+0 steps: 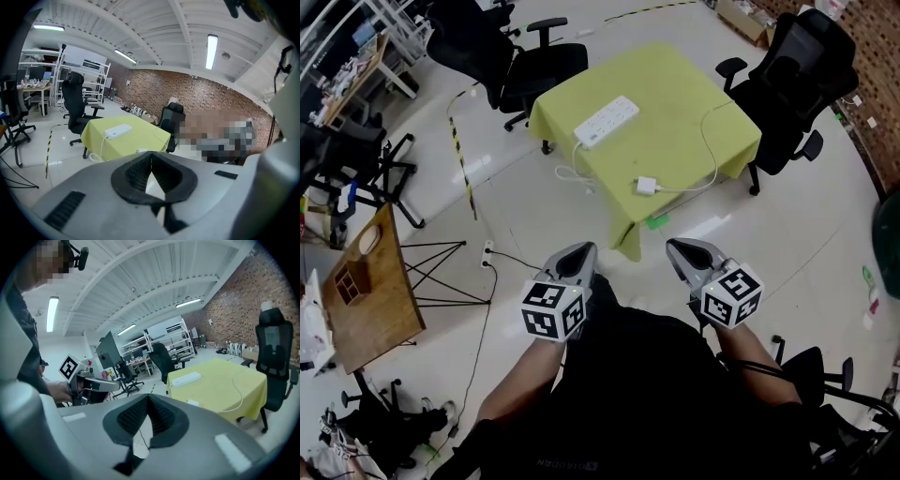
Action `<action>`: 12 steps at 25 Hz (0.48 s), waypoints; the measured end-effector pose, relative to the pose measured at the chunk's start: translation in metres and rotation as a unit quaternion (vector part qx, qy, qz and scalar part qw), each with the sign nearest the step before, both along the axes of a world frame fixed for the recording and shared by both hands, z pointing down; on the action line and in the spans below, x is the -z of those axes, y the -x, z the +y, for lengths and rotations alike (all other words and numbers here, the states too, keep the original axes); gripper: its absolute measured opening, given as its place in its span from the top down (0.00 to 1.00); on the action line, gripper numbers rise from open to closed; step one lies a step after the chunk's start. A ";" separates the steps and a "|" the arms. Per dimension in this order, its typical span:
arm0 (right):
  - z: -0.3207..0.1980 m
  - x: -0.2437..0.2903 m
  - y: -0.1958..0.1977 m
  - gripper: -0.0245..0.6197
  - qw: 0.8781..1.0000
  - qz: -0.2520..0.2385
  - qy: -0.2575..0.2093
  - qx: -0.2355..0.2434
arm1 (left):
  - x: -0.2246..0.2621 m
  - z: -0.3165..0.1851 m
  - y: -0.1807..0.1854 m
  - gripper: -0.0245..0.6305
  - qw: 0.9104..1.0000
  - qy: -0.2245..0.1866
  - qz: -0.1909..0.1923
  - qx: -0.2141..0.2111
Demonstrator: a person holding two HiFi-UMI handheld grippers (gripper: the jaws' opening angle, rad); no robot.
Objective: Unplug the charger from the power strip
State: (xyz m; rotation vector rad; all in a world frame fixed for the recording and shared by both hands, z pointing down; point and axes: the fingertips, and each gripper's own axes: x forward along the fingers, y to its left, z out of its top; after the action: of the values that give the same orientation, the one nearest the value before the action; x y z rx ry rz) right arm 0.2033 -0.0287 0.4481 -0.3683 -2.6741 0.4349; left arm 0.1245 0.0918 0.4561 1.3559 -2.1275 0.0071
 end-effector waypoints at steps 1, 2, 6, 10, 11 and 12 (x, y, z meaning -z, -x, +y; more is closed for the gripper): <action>0.000 0.001 0.000 0.96 1.000 -0.001 0.000 -0.002 | 0.001 0.000 -0.001 0.95 1.000 -0.002 -0.001 0.000; 0.000 0.001 -0.001 0.96 1.000 -0.003 0.000 -0.004 | 0.002 0.000 -0.002 0.95 1.000 -0.002 -0.002 0.000; 0.004 0.005 -0.002 0.96 1.000 -0.008 0.001 -0.005 | 0.005 0.001 -0.004 0.95 1.000 -0.002 -0.006 -0.001; 0.004 0.007 -0.004 0.96 1.000 -0.013 0.002 -0.013 | 0.006 0.002 -0.007 0.95 1.000 0.000 -0.006 -0.006; 0.003 0.007 -0.005 0.96 1.000 -0.014 0.002 -0.016 | 0.006 0.002 -0.008 0.95 1.000 0.001 -0.007 -0.008; 0.001 0.008 -0.005 0.96 1.000 -0.015 0.003 -0.019 | 0.006 0.001 -0.009 0.95 1.000 0.003 -0.007 -0.011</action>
State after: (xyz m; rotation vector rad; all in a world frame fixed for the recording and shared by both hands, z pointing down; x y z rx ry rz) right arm 0.2083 -0.0276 0.4405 -0.3299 -2.7142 0.4513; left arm 0.1333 0.0925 0.4498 1.3801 -2.1232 0.0316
